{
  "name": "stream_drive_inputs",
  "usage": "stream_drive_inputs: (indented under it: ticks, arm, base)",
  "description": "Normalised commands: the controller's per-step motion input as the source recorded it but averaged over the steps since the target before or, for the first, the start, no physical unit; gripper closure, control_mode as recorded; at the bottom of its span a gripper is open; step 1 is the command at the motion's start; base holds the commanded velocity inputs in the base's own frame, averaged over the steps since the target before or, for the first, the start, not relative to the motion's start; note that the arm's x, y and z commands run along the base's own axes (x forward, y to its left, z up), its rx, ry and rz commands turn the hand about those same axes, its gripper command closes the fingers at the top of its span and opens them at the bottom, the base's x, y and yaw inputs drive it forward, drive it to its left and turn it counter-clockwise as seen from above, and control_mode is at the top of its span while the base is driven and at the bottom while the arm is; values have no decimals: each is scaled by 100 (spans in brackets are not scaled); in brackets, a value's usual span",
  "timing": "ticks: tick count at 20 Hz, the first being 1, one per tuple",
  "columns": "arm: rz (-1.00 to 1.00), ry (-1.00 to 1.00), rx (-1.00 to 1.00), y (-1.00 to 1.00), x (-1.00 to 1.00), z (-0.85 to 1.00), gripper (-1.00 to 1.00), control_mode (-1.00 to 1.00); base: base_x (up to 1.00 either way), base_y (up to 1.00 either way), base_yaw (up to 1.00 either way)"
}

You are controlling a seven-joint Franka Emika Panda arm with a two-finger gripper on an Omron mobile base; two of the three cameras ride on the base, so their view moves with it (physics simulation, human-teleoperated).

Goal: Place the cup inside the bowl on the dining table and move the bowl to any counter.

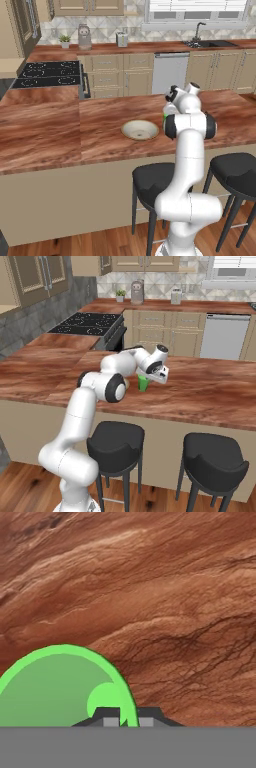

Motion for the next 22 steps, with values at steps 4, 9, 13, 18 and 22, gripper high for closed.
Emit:
stream_drive_inputs:
  ticks: [4,9,13,18,22]
  arm:
    - [0,-3,0,0,-23,24,100,-100]
    - [0,-4,0,1,-27,34,100,-100]
    - [0,0,0,16,-21,29,100,-100]
    - [0,0,0,44,-12,17,100,-100]
    - [0,0,0,48,-9,20,100,-100]
  base:
    - [0,0,0]
    - [0,0,0]
    - [0,0,0]
    - [0,0,0]
    - [0,0,0]
